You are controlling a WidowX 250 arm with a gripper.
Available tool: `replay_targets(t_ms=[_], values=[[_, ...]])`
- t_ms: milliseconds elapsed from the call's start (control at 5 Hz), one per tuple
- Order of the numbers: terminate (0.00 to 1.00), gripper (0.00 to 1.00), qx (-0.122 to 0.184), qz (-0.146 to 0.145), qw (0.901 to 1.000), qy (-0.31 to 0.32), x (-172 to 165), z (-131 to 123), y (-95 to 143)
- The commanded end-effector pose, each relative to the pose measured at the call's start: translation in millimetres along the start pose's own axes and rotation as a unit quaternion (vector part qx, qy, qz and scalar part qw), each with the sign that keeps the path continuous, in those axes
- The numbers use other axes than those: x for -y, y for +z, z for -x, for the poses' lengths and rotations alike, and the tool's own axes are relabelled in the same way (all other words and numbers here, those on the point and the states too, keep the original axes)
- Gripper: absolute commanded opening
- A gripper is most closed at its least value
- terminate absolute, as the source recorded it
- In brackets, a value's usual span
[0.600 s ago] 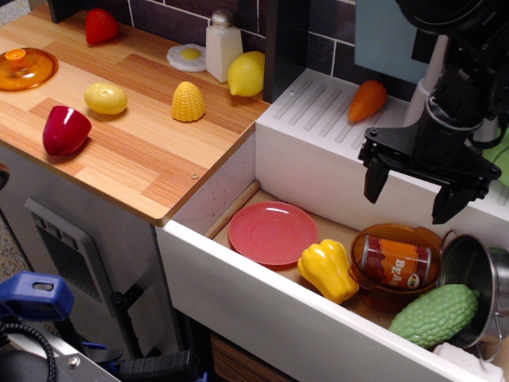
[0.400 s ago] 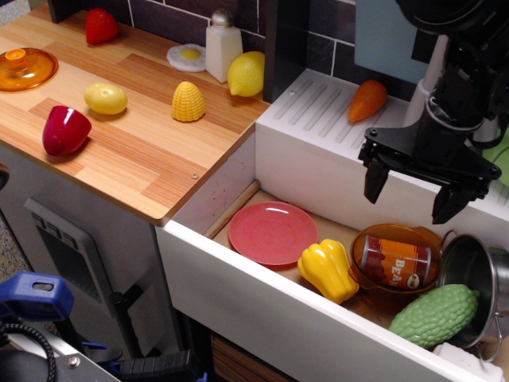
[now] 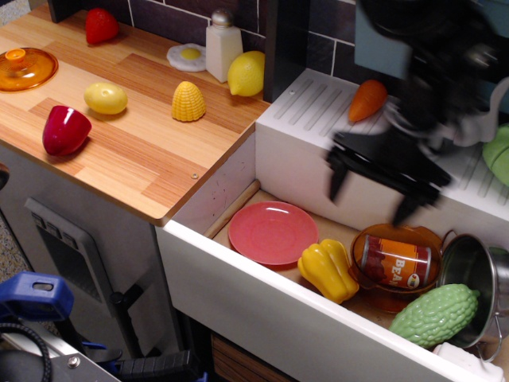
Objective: Put corn on plate
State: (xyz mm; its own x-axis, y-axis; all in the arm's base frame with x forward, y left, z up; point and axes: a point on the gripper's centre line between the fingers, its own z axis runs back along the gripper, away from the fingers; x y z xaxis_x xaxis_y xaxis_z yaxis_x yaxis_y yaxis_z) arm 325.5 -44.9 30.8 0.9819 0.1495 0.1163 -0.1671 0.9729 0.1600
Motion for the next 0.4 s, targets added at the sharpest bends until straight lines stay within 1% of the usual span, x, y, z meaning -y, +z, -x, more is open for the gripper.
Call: replay_targets(t_ms=[0, 200], values=[[0.00, 1.00, 0.035, -0.010, 0.9989, -0.029, -71, -24, 34], [0.00, 1.00, 0.042, -0.018, 0.9976, -0.053, -103, -30, 35]])
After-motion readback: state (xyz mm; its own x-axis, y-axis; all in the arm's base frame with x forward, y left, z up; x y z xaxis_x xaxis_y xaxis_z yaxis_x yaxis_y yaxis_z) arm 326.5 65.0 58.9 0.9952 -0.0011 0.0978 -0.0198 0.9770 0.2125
